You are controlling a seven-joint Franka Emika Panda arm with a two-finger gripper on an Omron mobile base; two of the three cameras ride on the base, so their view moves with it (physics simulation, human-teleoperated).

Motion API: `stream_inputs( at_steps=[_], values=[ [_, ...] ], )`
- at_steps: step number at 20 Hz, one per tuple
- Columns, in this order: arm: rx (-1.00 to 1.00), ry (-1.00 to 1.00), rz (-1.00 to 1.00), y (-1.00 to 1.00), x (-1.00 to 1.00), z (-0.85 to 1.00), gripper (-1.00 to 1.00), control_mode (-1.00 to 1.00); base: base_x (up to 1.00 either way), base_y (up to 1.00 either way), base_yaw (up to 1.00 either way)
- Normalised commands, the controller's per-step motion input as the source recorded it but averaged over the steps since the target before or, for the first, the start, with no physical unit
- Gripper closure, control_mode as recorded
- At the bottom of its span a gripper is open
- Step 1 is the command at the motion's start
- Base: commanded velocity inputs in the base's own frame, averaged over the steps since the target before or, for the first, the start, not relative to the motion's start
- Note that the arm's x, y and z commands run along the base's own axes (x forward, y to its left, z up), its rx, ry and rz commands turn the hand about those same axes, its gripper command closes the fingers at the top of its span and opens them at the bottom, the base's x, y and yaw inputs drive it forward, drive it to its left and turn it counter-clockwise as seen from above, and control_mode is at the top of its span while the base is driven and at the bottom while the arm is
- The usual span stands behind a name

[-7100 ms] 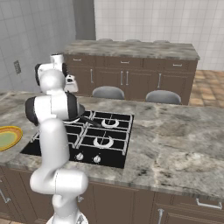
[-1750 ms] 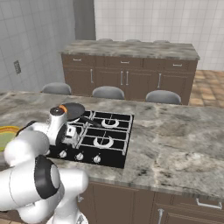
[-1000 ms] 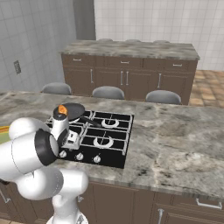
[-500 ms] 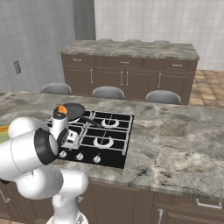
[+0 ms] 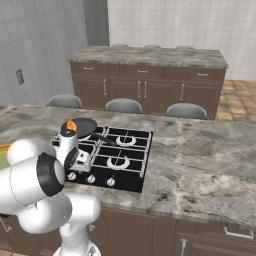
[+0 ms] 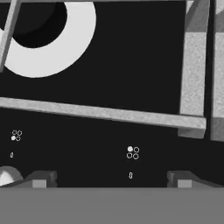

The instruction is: Pick the croissant and place it on the pan. Then turn on the stove to warm the croissant.

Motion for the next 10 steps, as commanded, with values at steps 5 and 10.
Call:
stream_inputs(
  at_steps=[5, 10],
  values=[
    [0.02, 0.0, 0.0, -0.31, -0.29, 0.0, -1.0, -1.0, 0.0, 0.0, 0.0],
    [0.0, 0.0, 0.0, -0.09, 0.0, -0.1, -1.0, -1.0, 0.0, 0.0, 0.0]
  ],
)
